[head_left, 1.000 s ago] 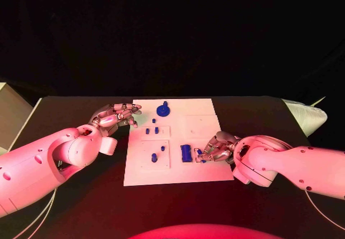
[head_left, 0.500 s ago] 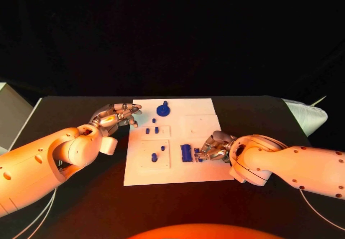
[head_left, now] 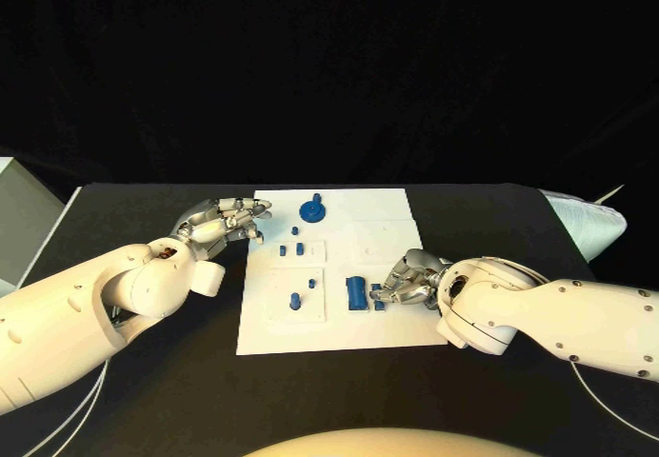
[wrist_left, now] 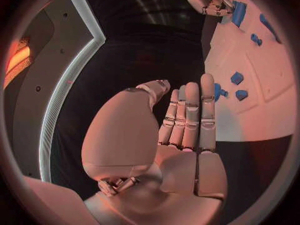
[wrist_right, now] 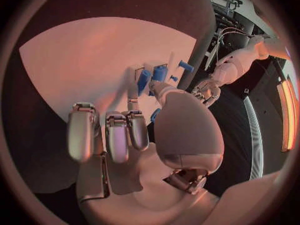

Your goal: Assemble the parts on the task board

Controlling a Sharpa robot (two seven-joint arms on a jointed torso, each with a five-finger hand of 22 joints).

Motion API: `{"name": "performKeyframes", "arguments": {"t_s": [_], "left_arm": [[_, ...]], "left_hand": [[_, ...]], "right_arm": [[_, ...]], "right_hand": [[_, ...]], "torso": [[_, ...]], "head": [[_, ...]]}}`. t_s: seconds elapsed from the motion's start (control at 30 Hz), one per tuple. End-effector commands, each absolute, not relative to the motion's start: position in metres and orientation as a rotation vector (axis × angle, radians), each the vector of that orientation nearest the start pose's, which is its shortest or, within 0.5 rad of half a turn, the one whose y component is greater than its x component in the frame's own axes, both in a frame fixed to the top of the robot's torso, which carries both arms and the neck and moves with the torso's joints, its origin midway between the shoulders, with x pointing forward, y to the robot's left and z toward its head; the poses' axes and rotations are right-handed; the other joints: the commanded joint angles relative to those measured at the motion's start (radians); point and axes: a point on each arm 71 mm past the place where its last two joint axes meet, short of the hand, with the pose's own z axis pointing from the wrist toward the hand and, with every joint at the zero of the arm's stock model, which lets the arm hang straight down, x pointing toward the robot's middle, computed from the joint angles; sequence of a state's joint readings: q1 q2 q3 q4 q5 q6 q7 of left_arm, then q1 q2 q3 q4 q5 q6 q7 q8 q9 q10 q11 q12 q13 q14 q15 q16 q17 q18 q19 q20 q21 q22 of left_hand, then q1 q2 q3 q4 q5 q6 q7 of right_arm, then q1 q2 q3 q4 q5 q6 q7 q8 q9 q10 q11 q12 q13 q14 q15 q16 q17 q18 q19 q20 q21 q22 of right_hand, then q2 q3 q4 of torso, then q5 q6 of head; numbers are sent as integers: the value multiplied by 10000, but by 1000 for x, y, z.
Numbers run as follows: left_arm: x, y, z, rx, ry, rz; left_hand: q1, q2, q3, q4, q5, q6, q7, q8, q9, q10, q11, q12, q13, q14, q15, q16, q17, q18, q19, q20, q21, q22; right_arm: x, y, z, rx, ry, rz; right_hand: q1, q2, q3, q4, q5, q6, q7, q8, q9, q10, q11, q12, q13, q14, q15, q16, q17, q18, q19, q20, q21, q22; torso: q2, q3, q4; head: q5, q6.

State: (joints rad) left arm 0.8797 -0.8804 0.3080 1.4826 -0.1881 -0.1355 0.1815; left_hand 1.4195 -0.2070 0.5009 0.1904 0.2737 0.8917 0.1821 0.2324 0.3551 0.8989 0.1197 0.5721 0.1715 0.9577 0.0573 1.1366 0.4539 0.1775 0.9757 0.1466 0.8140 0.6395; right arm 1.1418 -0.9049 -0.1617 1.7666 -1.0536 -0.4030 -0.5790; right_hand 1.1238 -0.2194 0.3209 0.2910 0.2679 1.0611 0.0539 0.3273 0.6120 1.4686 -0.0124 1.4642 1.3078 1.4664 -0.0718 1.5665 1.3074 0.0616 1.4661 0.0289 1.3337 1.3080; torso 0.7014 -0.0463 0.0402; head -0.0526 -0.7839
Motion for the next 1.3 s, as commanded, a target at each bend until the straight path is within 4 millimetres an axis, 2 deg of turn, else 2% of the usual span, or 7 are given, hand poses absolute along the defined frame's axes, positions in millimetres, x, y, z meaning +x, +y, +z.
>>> {"name": "performKeyframes", "arguments": {"t_s": [0.03, 0.1, 0.17, 0.27, 0.37, 0.97, 1.3], "left_arm": [[477, 241, -220, -12029, 15647, -15672], [477, 241, -220, -12031, 15647, -15666], [477, 241, -220, -12033, 15649, -15663], [477, 241, -220, -12034, 15651, -15659], [477, 241, -220, -12036, 15650, -15653], [477, 243, -220, -12048, 15644, -15601], [477, 243, -220, -12045, 15648, -15599]], "left_hand": [[35, 50, 2, 69, 2, -3, 14, 55, 11, -63, 20, 66, -12, -32, -42, -27, -11, 68, 98, -1, -48, -8], [35, 50, 2, 69, 2, -3, 14, 55, 11, -63, 20, 66, -12, -32, -42, -27, -11, 68, 98, -1, -48, -8], [35, 50, 2, 69, 2, -3, 14, 55, 11, -63, 20, 66, -12, -32, -42, -27, -11, 68, 98, -1, -48, -8], [35, 50, 2, 69, 2, -3, 14, 55, 11, -63, 20, 66, -12, -32, -42, -27, -11, 68, 98, -1, -48, -8], [28, 54, -3, 85, 2, -9, 18, 53, 12, -65, 22, 67, -13, -33, -39, -26, -12, 67, 102, 0, -55, -13], [28, 54, -3, 85, 2, -9, 18, 53, 12, -65, 22, 67, -13, -33, -39, -26, -12, 67, 102, 0, -55, -13], [28, 54, -3, 85, 2, -9, 18, 53, 12, -65, 22, 67, -13, -33, -39, -26, -12, 67, 102, 0, -55, -13]], "right_arm": [[407, -193, -255, 4648, 21004, 5000], [407, -193, -255, 4634, 20994, 5018], [407, -193, -255, 4616, 20991, 5053], [407, -193, -254, 4605, 20985, 5107], [406, -194, -254, 4594, 20990, 5130], [397, -205, -254, 4283, 21358, 5607], [396, -209, -255, 4270, 21405, 5466]], "right_hand": [[-190, 38, -279, 11, -195, 19, 69, -48, -5, 646, -21, -5, 2146, 1044, -72, 43, 2634, -133, 553, -45, -60, 1433], [-331, 47, -479, 12, -135, 22, 63, -49, 2, 644, -26, -9, 2146, 1044, -77, 43, 2634, -133, 554, -48, -65, 1436], [-588, 195, -1064, 19, -677, 35, 40, -36, 26, 647, -40, -4, 2151, 1044, -91, 43, 2634, -135, 559, -52, -66, 1449], [-555, 715, -2614, 28, -1165, 29, 50, -14, 73, 646, -66, -10, 2152, 1044, -108, 43, 2634, -139, 565, -43, -88, 1467], [-423, 945, -3278, 35, -1267, 23, 34, -9, 87, 646, -46, -12, 2153, 1044, -92, 43, 2634, -133, 570, -57, -97, 1477], [658, 1089, -3867, 3, -1371, 9, 39, -25, 86, 654, -42, 11, 2168, 1044, -87, 43, 2634, -141, 582, -56, -81, 1517], [1138, 1293, -3928, -12, -1412, 17, 36, -43, 68, 659, -46, 22, 2173, 1044, -91, 43, 2634, -147, 592, -59, -54, 1544]], "torso": [[-5, -1, -5], [-4, 0, -6], [-3, -1, -6], [-2, 3, -2], [0, 9, -6], [3, 25, -13], [0, -1, -2]], "head": [[-6, 8], [-5, 12], [0, 13], [-1, 14], [-1, 18], [37, 2], [33, -35]]}}
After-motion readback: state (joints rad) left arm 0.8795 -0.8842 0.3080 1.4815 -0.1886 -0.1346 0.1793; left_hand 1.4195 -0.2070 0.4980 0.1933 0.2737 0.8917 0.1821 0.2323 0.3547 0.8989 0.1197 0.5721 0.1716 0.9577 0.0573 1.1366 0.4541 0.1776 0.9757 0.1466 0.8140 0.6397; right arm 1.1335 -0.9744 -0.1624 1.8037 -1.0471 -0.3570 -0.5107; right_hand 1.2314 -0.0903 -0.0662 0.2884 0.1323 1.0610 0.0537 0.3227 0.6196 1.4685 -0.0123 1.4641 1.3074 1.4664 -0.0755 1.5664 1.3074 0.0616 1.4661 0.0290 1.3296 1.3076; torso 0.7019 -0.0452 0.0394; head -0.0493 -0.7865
